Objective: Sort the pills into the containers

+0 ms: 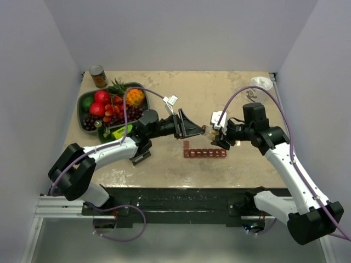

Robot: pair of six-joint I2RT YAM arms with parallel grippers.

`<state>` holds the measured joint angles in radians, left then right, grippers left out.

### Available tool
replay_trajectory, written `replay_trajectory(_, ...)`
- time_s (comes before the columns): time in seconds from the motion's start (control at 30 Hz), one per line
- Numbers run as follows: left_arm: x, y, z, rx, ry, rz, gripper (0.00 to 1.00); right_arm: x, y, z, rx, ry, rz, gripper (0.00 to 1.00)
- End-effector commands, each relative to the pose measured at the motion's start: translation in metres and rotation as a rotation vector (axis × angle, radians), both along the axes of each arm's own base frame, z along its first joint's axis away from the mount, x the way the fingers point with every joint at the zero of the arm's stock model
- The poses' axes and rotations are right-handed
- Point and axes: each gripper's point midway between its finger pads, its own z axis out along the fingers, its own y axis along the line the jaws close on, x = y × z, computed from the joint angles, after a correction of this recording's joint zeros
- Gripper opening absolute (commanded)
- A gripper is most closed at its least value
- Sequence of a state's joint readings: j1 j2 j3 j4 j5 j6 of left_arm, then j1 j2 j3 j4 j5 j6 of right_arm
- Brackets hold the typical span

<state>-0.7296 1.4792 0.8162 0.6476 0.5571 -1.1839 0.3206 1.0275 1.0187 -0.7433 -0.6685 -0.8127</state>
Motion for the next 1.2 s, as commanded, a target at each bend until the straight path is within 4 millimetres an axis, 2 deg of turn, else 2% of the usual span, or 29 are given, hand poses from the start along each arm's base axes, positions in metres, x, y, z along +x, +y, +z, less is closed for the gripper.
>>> replay_trajectory(0.0, -0.005, -0.014, 0.034, -0.081, -0.075, -0.053, 0.80, 0.005, 0.002, 0.007, 0.004, -0.046, 0.007, 0.00)
replay_trajectory(0.3, -0.005, -0.019, 0.033, -0.043, -0.100, -0.055, 0.79, 0.006, 0.001, 0.005, 0.003, -0.043, -0.002, 0.00)
replay_trajectory(0.4, -0.002, -0.020, 0.029, -0.014, -0.108, -0.047, 0.72, 0.007, 0.001, 0.005, 0.004, -0.043, -0.002, 0.00)
replay_trajectory(0.53, 0.002, -0.024, 0.023, 0.041, -0.145, -0.048, 0.56, 0.006, 0.002, 0.004, 0.005, -0.040, -0.005, 0.00)
replay_trajectory(0.67, 0.005, -0.027, 0.015, 0.116, -0.174, -0.051, 0.45, 0.007, 0.002, 0.003, 0.007, -0.037, -0.007, 0.00)
replay_trajectory(0.7, 0.006, -0.027, 0.013, 0.129, -0.184, -0.052, 0.37, 0.006, 0.002, 0.003, 0.007, -0.036, -0.007, 0.00)
replay_trajectory(0.77, 0.006, -0.027, 0.009, 0.167, -0.214, -0.062, 0.31, 0.006, 0.002, 0.004, 0.010, -0.035, -0.008, 0.00)
replay_trajectory(0.8, 0.006, -0.027, 0.008, 0.174, -0.228, -0.070, 0.25, 0.005, 0.003, 0.004, 0.017, -0.028, -0.008, 0.00)
replay_trajectory(0.9, -0.003, -0.027, 0.002, 0.187, -0.304, -0.141, 0.16, 0.002, 0.009, 0.008, 0.058, -0.001, 0.002, 0.00)
replay_trajectory(1.07, -0.016, -0.030, -0.003, 0.149, -0.393, -0.244, 0.12, -0.013, 0.025, 0.020, 0.177, 0.105, 0.032, 0.00)
replay_trajectory(1.17, -0.023, -0.031, 0.001, 0.100, -0.398, -0.278, 0.13, -0.022, 0.035, 0.028, 0.253, 0.176, 0.058, 0.00)
